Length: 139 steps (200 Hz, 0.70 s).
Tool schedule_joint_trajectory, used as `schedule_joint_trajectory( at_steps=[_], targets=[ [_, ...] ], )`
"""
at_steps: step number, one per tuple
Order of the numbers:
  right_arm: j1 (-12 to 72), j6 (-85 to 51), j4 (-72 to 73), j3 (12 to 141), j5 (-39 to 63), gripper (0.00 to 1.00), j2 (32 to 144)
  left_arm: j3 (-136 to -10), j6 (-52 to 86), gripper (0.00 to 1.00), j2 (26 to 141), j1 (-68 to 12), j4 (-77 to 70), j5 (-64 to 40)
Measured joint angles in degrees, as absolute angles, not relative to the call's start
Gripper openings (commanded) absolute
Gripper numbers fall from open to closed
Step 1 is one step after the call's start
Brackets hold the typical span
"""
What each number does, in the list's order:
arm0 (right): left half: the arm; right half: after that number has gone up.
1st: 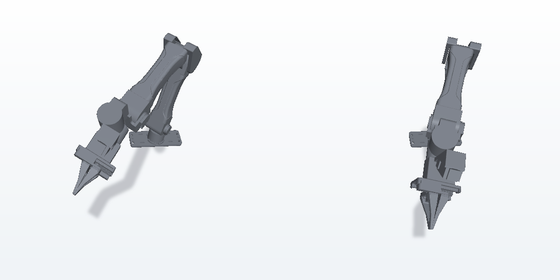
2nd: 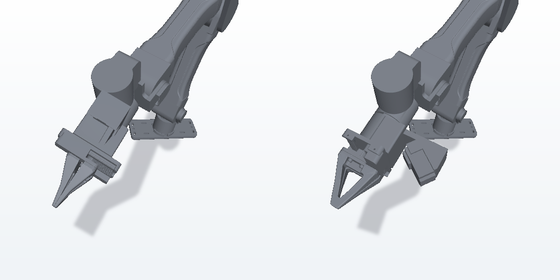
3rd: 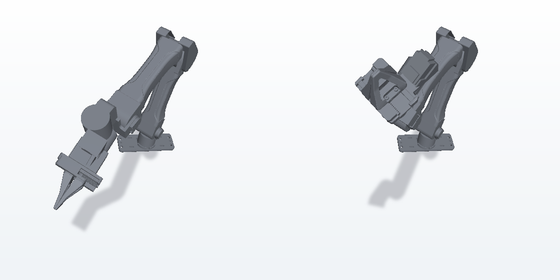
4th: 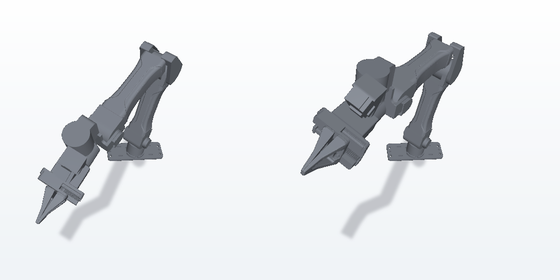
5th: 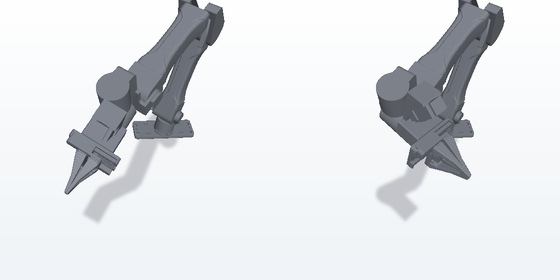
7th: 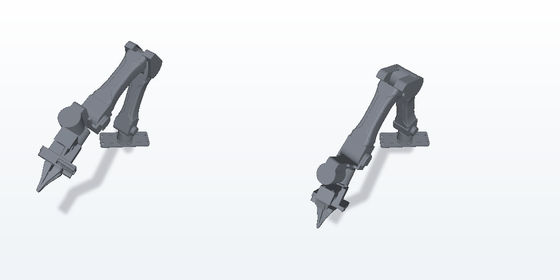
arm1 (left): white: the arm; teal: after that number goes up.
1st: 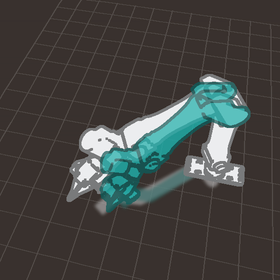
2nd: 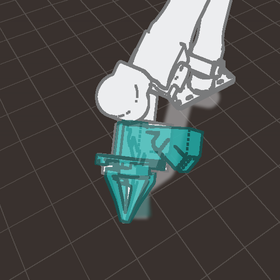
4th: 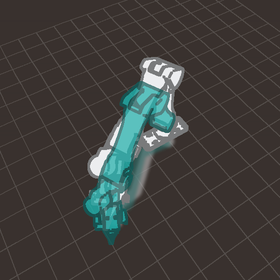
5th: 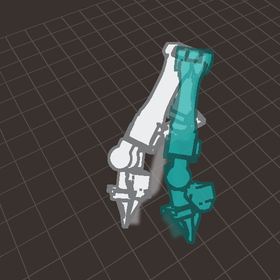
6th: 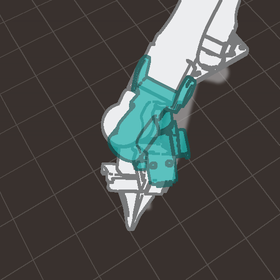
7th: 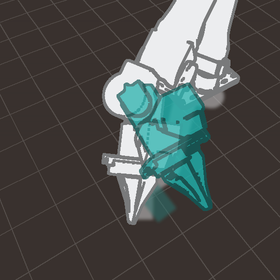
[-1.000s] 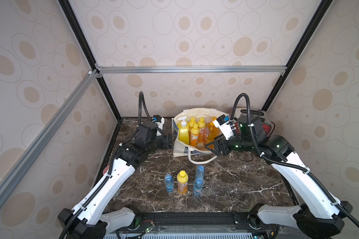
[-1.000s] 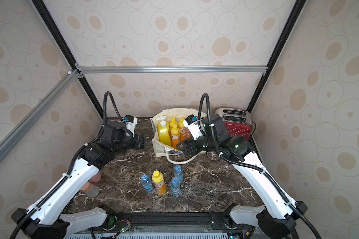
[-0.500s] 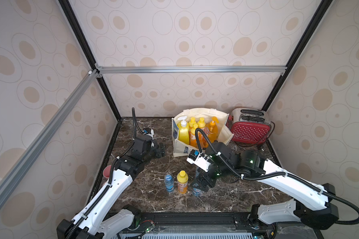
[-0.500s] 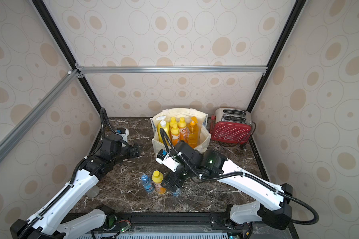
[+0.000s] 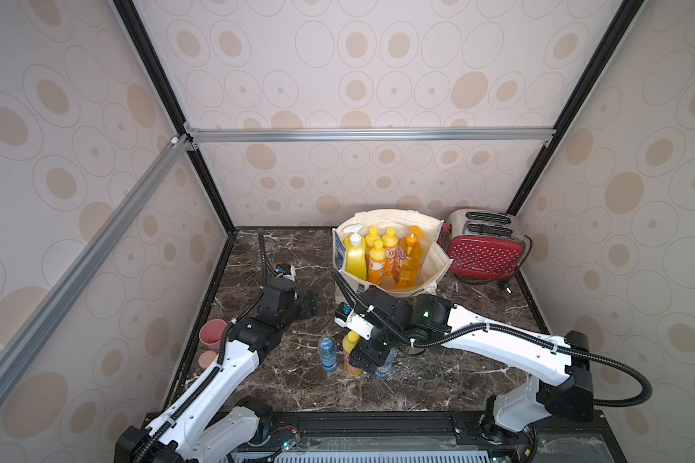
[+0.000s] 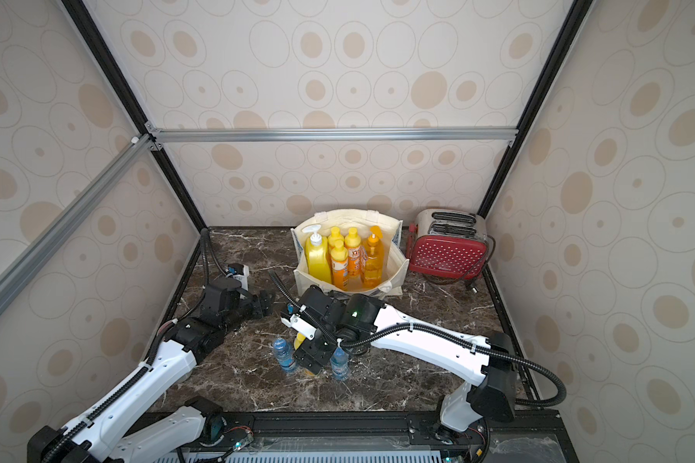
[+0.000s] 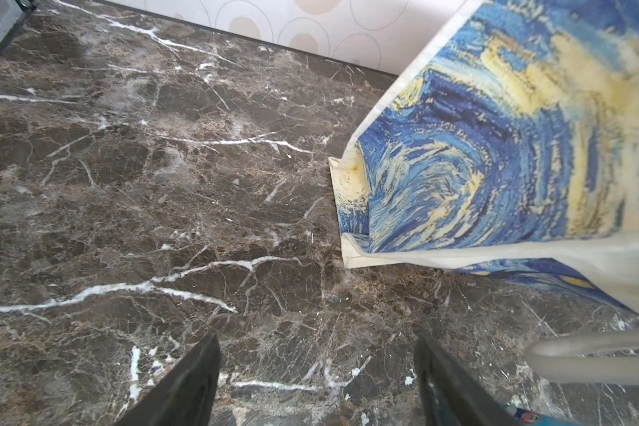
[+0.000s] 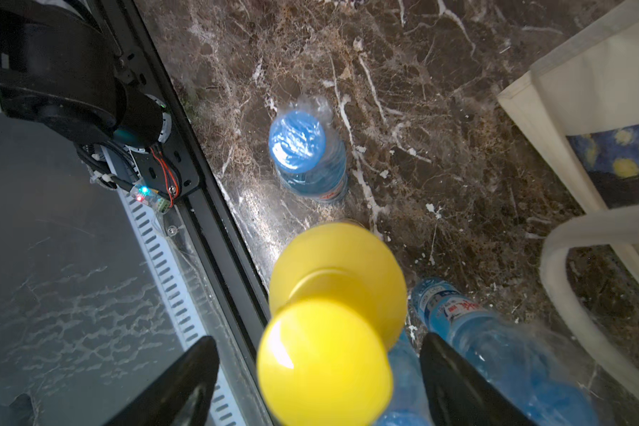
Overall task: Pack dish soap into the shopping bag
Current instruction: Pick up the bottle of dish soap at the center of the board.
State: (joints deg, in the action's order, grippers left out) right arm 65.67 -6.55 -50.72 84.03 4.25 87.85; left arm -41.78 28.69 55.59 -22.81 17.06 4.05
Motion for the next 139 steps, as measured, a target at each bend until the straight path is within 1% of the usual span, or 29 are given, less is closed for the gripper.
schedule_joint_trajectory(
  at_steps=[37, 48, 82, 100, 139],
  targets=[
    [65.7, -6.0, -48.4, 84.6, 3.4, 0.82, 91.5, -41.5, 28.6, 0.82, 55.6, -22.8, 16.3, 4.1],
    [65.7, -6.0, -48.3, 84.7, 2.9, 0.79, 92.4, -41.5, 28.6, 0.82, 55.6, -22.8, 16.1, 4.1],
    [65.7, -5.6, -48.0, 84.9, 2.1, 0.63, 93.3, -41.5, 28.6, 0.82, 55.6, -22.8, 15.8, 4.1],
    [65.7, -5.2, -48.0, 85.3, 1.6, 0.57, 93.3, -41.5, 28.6, 0.82, 55.6, -22.8, 15.8, 4.0],
    [65.7, -5.0, -49.6, 85.8, 0.3, 0.49, 93.1, -41.5, 28.5, 0.82, 55.6, -22.8, 15.7, 3.6]
  ],
)
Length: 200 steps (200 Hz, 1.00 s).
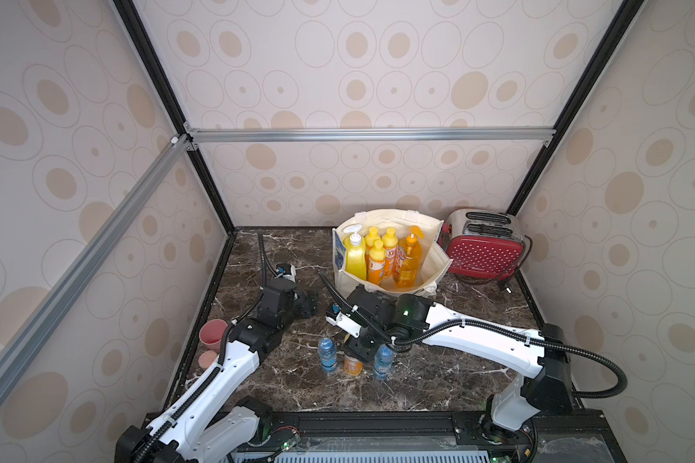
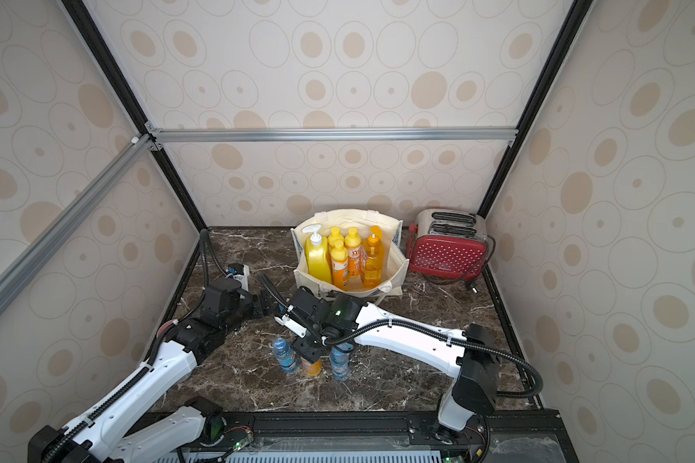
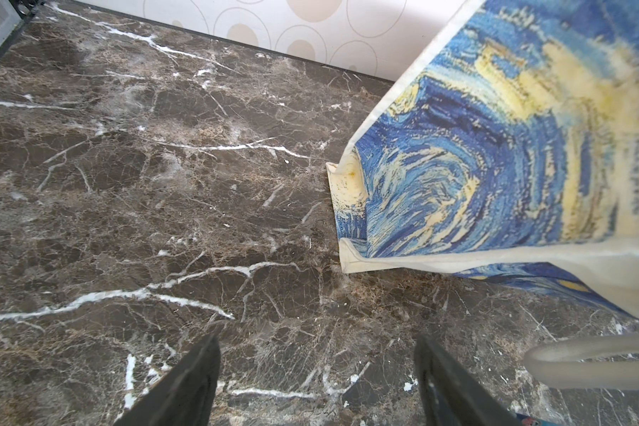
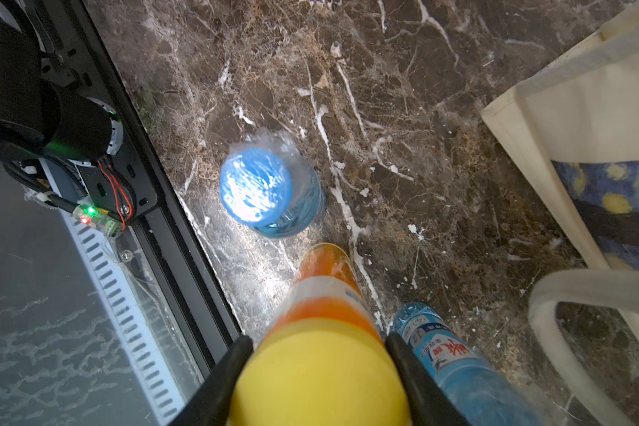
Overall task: Pack dish soap into the shopping bag
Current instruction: Pick up the bottle of dish soap at the center of the board, then place the bottle of dish soap in the shopping bag.
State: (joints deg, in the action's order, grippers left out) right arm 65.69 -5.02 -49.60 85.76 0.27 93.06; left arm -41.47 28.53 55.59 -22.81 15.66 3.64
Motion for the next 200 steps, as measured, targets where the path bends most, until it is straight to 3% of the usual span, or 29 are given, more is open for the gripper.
schedule_joint_trajectory(
  at_steps=[96, 200],
  targets=[
    [63.9, -3.5, -58.8, 99.8, 1.7, 0.36, 86.5, -46.8, 28.3, 0.81, 55.8, -22.8, 17.0, -0.3],
    [48.1, -2.2, -66.1, 121.9, 3.4, 0.29, 83.9, -60.5, 28.3, 0.82, 59.9, -24.4, 20.8, -9.3]
  ],
)
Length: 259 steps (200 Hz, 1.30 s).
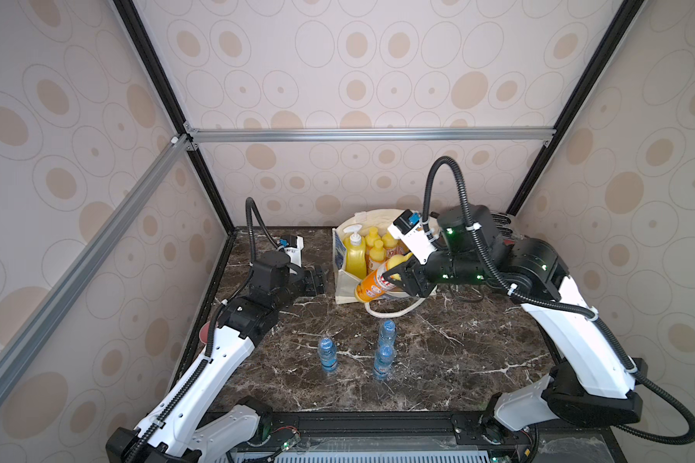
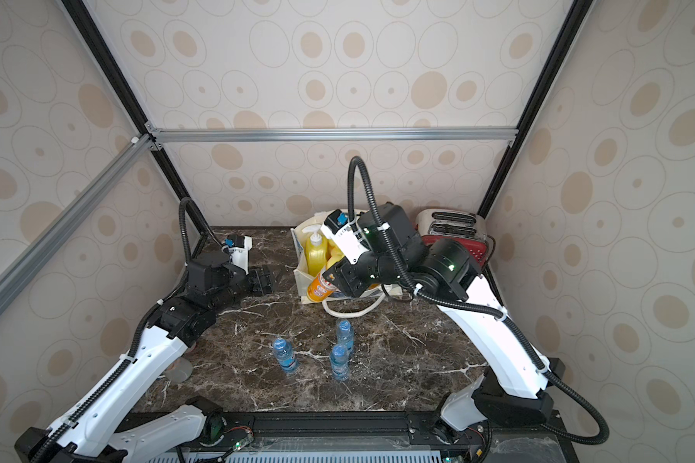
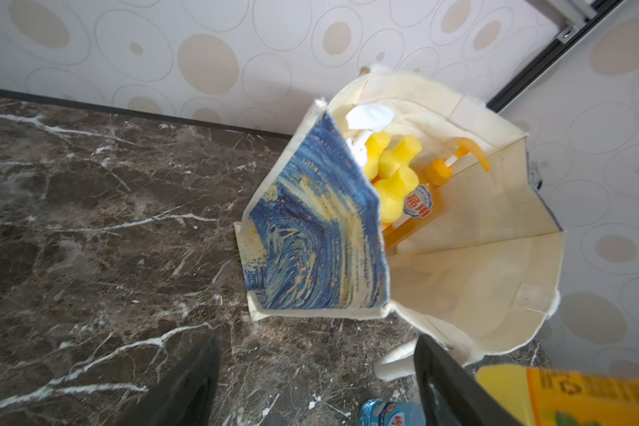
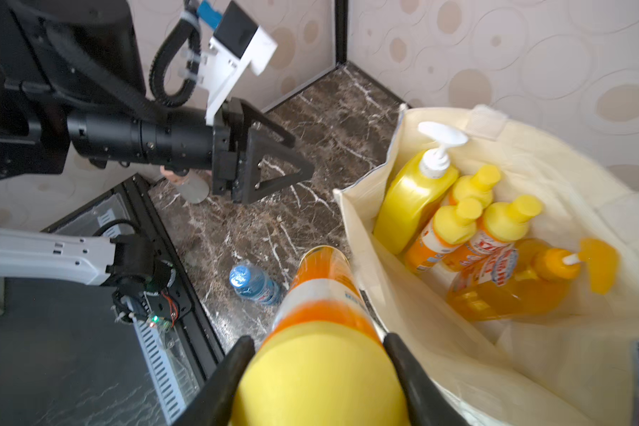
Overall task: Pack dish soap into the shopping bag
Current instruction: Place the bottle of dish soap in the shopping bag.
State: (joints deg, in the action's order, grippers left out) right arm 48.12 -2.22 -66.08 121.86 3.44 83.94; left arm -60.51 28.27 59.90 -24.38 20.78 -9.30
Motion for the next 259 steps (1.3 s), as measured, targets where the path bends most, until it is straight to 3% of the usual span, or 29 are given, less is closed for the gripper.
schedule_joint_trajectory(
  at_steps=[77, 114, 215, 259],
  targets=[
    [40.6, 1.7, -66.5, 127.0, -9.4, 0.28, 86.0, -65.9, 28.2, 0.83, 68.2, -29.4, 22.4, -11.1],
    [37.9, 3.1, -63.9, 121.9, -11.6, 0.28, 90.4, -68.0, 27.4, 0.74, 72.2, -29.4, 24.4, -12.2],
    [34.7, 3.5, -53.1, 117.2, -10.0, 0.27, 102.3, -71.0, 24.9, 0.36, 75.0, -29.6, 28.2, -14.4],
    [34.3, 2.6, -49.1, 115.6, -10.6, 0.26, 105.6, -71.8, 24.9, 0.30, 75.9, -29.6, 28.4, -16.0]
  ],
)
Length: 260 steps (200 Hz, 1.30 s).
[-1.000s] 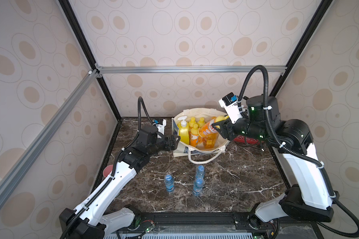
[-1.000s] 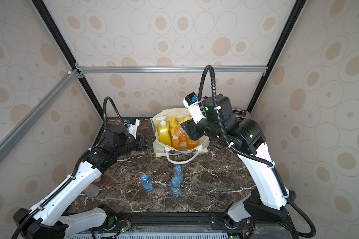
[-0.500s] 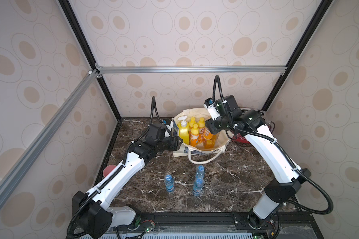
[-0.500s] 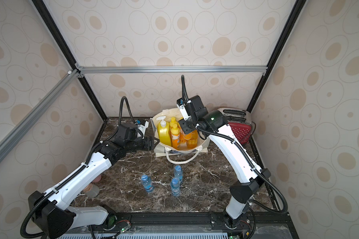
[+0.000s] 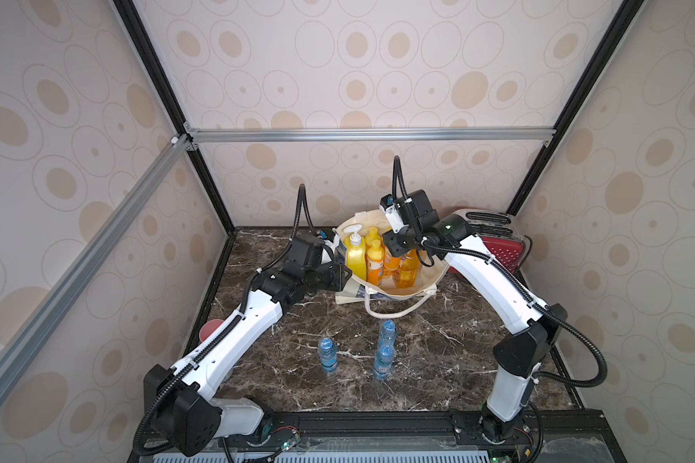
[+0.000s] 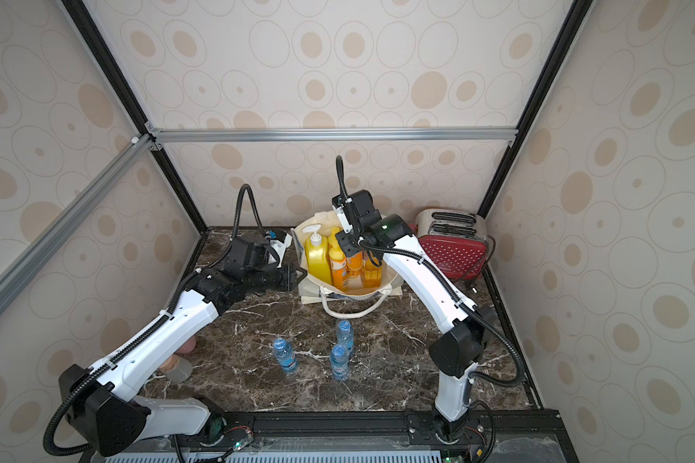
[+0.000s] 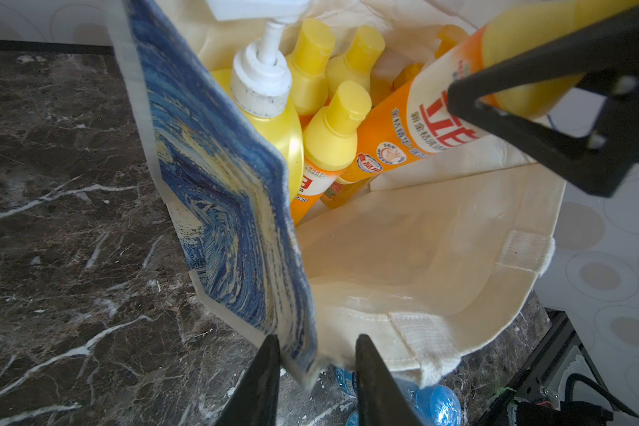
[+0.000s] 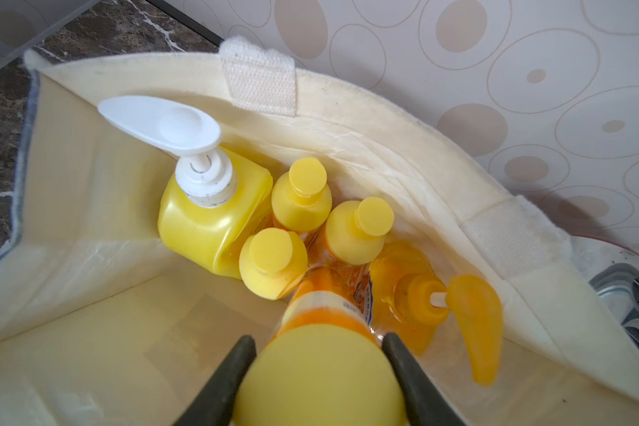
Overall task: Pack dish soap into the shopping bag
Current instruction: Place the bottle of dish soap in the shopping bag, then adjust the shopping bag at the center of the board.
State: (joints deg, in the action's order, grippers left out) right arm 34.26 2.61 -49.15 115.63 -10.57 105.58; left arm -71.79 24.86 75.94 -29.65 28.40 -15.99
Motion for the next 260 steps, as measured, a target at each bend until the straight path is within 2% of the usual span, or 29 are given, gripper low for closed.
schedule_joint_trajectory(
  at_steps=[48, 87, 120, 167, 201, 223, 260],
  targets=[
    [32.9, -1.4, -44.4, 110.8, -9.9, 0.26, 107.4, -72.2, 24.8, 0.27, 76.2, -29.6, 28.6, -16.5],
    [31.8, -4.4, -41.0, 107.9, -9.7, 0.31, 109.3, -72.3, 24.8, 0.25, 76.2, -29.6, 28.8, -16.5],
    [30.2, -6.5, -38.2, 105.2, -8.4, 0.42, 110.0, -72.3, 24.8, 0.24, 76.2, -29.6, 28.8, -16.6],
    [29.4, -5.7, -38.7, 107.8, -7.8, 0.68, 112.4, -72.4, 24.8, 0.24, 76.4, -29.6, 28.8, -16.6],
    [28.8, -4.4, -38.6, 111.7, -7.8, 0.77, 110.3, -72.4, 24.8, 0.25, 76.5, -29.6, 28.8, -16.7],
    [28.6, -4.1, -40.8, 111.8, -7.2, 0.77, 106.5, -72.7, 24.8, 0.25, 76.7, -29.6, 28.8, -16.7],
    [28.5, -3.9, -47.0, 114.7, -7.7, 0.69, 101.1, -73.0, 24.8, 0.25, 76.7, -29.6, 29.1, -16.6]
  ],
)
